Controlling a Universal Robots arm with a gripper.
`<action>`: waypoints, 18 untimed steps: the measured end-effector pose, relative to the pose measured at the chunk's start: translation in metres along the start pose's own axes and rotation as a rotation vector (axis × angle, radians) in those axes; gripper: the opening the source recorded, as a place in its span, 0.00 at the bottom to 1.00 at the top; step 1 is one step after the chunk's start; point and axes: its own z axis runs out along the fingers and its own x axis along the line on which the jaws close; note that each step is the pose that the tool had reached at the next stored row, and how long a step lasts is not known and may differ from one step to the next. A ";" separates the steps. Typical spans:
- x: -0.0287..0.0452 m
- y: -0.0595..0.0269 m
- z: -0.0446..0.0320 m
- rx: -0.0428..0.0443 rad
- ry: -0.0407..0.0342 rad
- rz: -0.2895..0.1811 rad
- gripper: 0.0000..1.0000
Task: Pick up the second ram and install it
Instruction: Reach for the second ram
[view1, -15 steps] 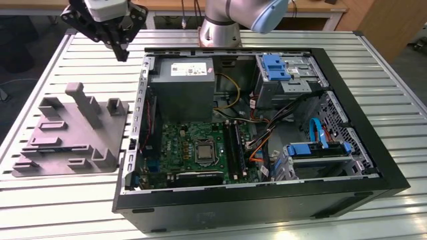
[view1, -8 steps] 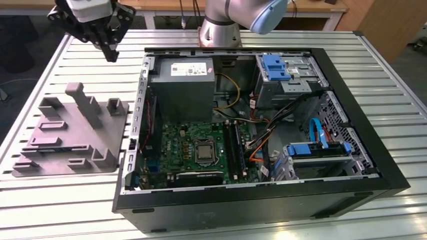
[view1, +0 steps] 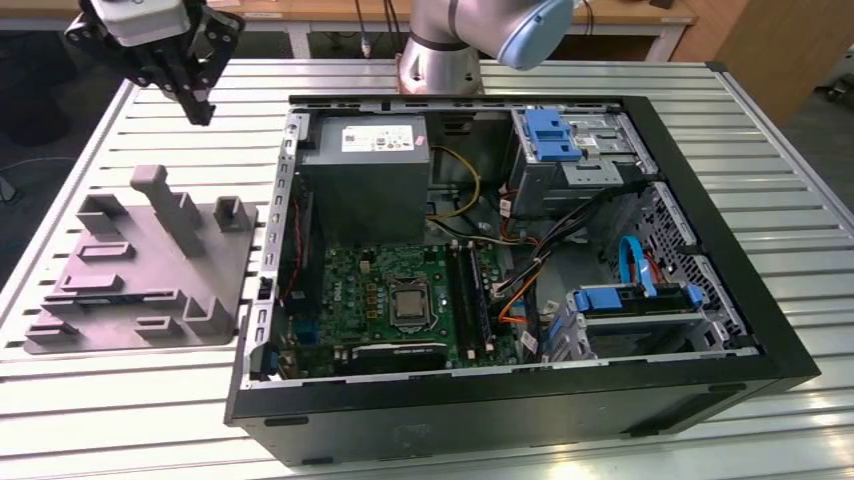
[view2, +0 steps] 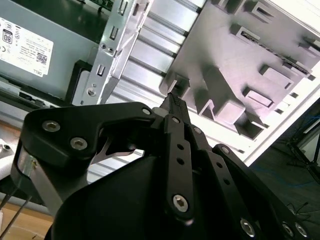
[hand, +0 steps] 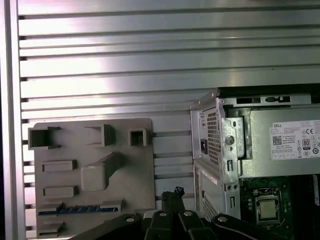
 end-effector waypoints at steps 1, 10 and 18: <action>0.0025 -0.0002 0.0001 0.0000 -0.0001 0.000 0.10; 0.0246 -0.0013 0.0006 -0.0001 -0.0005 0.000 0.10; 0.0437 -0.0025 0.0011 -0.0001 -0.0009 0.000 0.10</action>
